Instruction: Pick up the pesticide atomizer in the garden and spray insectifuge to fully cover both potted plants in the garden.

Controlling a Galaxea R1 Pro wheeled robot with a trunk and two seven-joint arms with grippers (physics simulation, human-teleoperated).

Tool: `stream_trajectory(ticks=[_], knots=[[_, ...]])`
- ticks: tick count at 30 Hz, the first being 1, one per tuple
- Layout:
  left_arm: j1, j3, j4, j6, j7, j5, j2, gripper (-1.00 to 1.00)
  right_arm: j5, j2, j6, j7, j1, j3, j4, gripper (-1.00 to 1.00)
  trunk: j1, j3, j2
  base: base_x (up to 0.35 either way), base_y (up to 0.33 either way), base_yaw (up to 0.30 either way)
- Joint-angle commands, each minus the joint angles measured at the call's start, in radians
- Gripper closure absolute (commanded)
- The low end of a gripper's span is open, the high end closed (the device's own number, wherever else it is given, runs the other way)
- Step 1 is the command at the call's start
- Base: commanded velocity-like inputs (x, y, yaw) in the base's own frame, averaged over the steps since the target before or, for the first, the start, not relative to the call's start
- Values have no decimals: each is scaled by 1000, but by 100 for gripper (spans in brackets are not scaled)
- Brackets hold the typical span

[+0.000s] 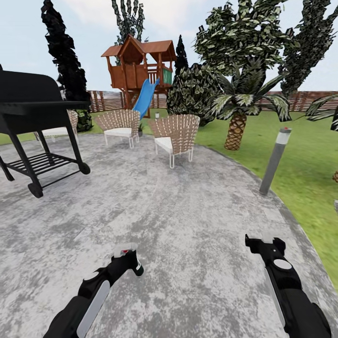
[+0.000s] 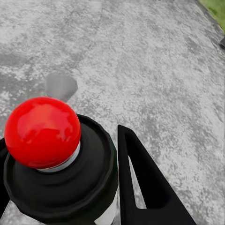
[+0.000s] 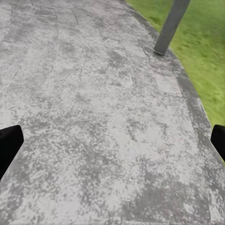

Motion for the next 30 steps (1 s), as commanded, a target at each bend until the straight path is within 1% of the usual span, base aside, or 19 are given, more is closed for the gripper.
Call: stream_trajectory(ticks=[1, 8, 30], knots=[[0, 1, 0, 0, 0, 0, 0, 100, 0, 0, 4, 1, 0, 0, 0, -100, 0, 0, 0, 321, 0, 0], [0, -1, 1, 0, 1, 0, 0, 100, 0, -1, 12, 2, 0, 0, 0, -100, 0, 0, 0, 321, -19, 0], [0, -1, 2, -2, 3, 0, 0, 100, 0, 0, 12, 2, 0, 0, -2, -100, 0, 0, 0, 321, -108, 0]])
